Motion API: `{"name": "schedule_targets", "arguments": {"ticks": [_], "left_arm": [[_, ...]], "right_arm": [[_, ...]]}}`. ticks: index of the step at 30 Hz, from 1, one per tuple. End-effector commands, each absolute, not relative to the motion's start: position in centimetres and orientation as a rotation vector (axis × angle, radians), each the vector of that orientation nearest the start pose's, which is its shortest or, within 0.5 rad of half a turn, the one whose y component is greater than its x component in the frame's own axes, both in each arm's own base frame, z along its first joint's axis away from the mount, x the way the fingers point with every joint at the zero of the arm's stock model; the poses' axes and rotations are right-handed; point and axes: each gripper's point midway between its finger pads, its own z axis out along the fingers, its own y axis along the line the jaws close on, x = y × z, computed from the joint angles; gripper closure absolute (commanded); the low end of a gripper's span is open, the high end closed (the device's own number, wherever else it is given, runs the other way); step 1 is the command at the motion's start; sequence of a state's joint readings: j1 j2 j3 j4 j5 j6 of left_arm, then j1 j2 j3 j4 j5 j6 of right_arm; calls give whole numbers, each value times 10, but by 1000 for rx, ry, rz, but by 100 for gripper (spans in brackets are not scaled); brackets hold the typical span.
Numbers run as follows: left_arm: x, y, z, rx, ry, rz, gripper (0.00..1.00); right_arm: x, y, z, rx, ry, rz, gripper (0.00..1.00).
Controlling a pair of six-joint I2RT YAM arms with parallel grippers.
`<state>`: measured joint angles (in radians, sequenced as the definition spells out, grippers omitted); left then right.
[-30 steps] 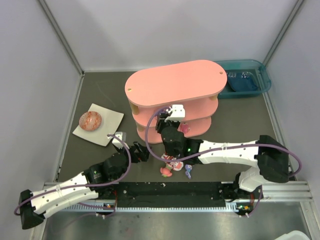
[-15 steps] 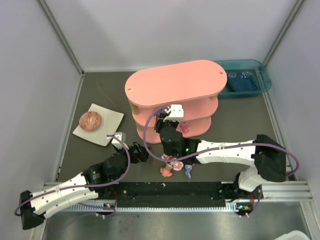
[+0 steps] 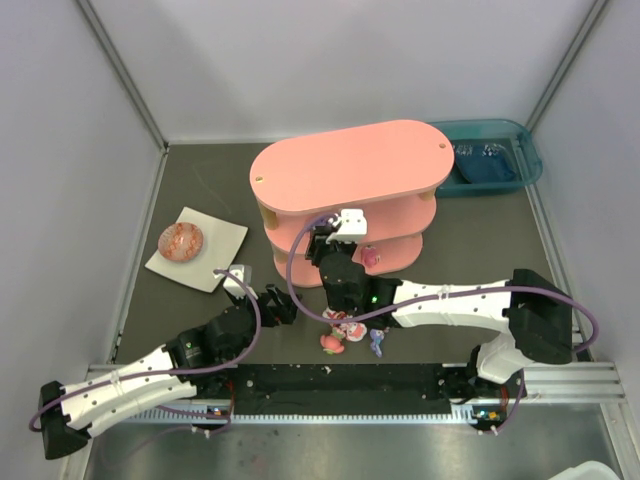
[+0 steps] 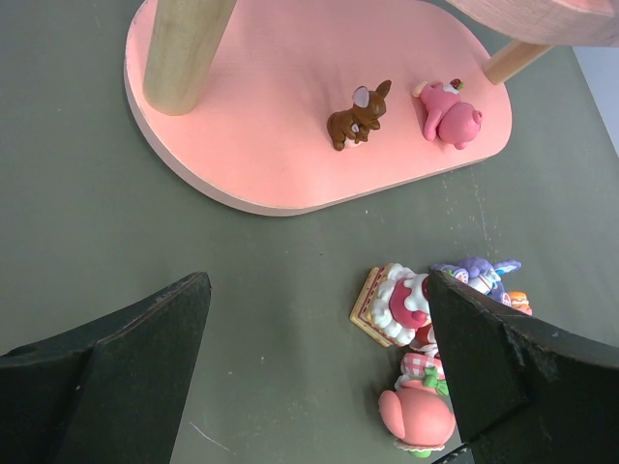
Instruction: Place and organize the plastic toys onto the shelf
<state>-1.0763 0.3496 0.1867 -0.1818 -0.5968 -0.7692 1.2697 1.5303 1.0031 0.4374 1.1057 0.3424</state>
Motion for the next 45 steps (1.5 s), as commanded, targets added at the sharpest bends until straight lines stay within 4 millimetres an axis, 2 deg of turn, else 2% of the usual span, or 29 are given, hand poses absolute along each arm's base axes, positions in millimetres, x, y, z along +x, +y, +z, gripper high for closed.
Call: {"name": "schedule_targets", "arguments": {"ticks": [1, 14, 17, 18, 19, 20, 21, 22, 23, 25, 26, 27, 29, 33, 34, 36, 37, 38, 39, 41, 42, 45], "left_arm": [[179, -171, 117, -124, 1896, -704, 1], [179, -171, 122, -120, 1886, -703, 1], [180, -170, 125, -125, 1883, -699, 1], [180, -169, 126, -127, 1878, -699, 1], [181, -168, 126, -130, 1880, -691, 1], [181, -168, 126, -130, 1879, -691, 1], [181, -167, 127, -133, 1876, -688, 1], [181, -166, 126, -135, 1879, -683, 1], [181, -166, 128, -139, 1874, -687, 1], [181, -165, 128, -142, 1873, -684, 1], [181, -165, 128, -142, 1872, -688, 1], [181, -165, 128, -145, 1872, -685, 1], [181, -166, 127, -140, 1875, -689, 1], [179, -167, 126, -127, 1882, -692, 1], [179, -167, 127, -126, 1880, -695, 1], [179, -167, 128, -124, 1882, -692, 1], [179, -166, 129, -127, 1880, -693, 1], [179, -166, 129, -124, 1880, -693, 1], [179, -166, 129, -124, 1881, -692, 1], [179, -166, 131, -126, 1877, -695, 1], [179, -165, 131, -125, 1879, -692, 1], [179, -165, 133, -127, 1879, -689, 1]], "right_arm": [[262, 360, 272, 106, 1597, 395, 51], [258, 350, 292, 109, 1567, 435, 47], [253, 341, 303, 103, 1555, 475, 45], [251, 337, 301, 94, 1560, 473, 45], [248, 330, 312, 105, 1547, 503, 44], [246, 325, 314, 103, 1545, 509, 44], [244, 320, 308, 88, 1554, 501, 44], [240, 311, 319, 93, 1540, 535, 44], [237, 308, 319, 83, 1541, 545, 44], [231, 301, 311, 29, 1550, 550, 44], [228, 295, 318, 23, 1537, 574, 44], [225, 292, 309, -23, 1542, 556, 44], [219, 290, 304, -83, 1539, 577, 45], [205, 298, 297, -300, 1503, 607, 45], [197, 308, 297, -383, 1478, 665, 30], [195, 308, 298, -461, 1417, 690, 23], [187, 315, 298, -534, 1387, 747, 22], [186, 314, 296, -559, 1372, 764, 21], [194, 305, 300, -546, 1354, 770, 21], [192, 306, 298, -596, 1330, 830, 21], [203, 297, 299, -576, 1332, 813, 20], [207, 296, 297, -623, 1318, 837, 20]]}}
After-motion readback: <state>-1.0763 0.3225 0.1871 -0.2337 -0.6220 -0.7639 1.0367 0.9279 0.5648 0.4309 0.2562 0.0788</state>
